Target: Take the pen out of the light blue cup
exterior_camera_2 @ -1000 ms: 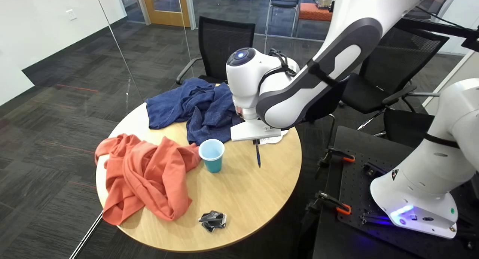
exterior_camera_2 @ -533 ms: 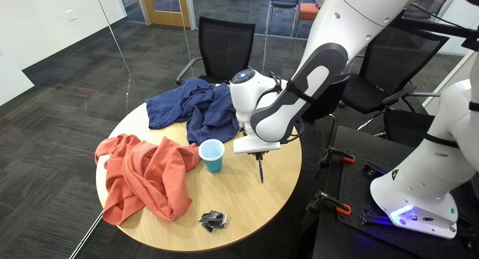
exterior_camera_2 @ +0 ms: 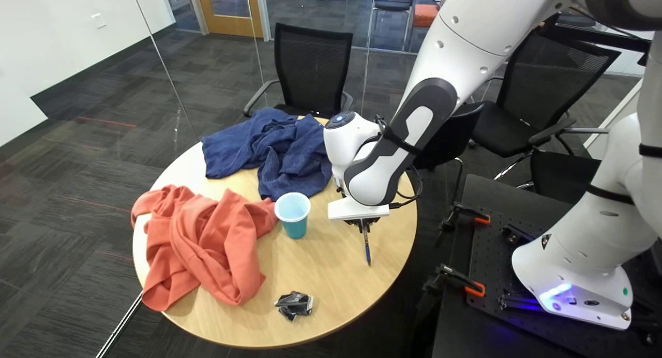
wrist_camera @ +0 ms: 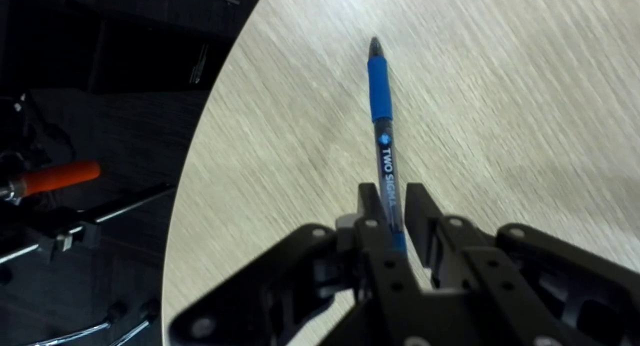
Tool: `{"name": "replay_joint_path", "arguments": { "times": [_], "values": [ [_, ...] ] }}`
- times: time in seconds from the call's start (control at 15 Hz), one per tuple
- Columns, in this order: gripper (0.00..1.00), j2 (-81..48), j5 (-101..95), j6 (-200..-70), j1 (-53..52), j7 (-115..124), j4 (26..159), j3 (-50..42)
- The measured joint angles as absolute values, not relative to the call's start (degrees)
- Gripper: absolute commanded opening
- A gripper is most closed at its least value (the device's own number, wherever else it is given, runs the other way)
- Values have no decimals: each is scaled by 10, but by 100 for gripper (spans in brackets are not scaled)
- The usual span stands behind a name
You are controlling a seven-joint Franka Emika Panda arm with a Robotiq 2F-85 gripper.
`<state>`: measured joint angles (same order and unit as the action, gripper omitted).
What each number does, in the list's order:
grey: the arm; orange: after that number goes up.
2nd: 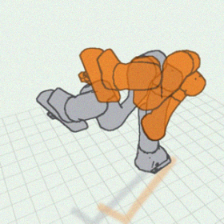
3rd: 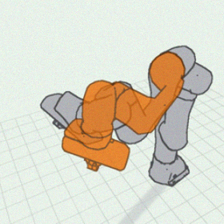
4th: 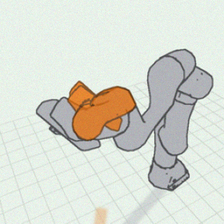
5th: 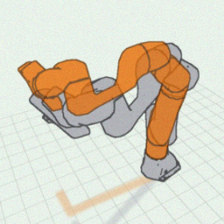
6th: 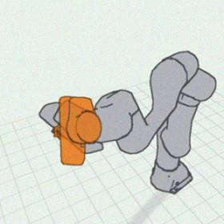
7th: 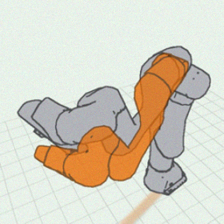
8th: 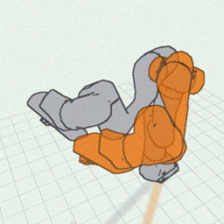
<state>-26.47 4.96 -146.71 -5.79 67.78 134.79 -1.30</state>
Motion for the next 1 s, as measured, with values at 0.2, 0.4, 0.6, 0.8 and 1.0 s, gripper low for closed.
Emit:
{"name": "replay_joint_path", "arguments": {
  "times": [0.2,0.4,0.6,0.8,1.0],
  "values": [
    [74,-267,56,-1471,-58,678,1348,-14],
    [98,-267,58,-1487,-58,678,1348,-16],
    [100,-265,58,-1519,-58,678,1350,-18],
    [100,-254,58,-1554,-59,678,1357,-21],
    [100,-237,58,-1573,-59,678,1368,-22]
  ]
}}
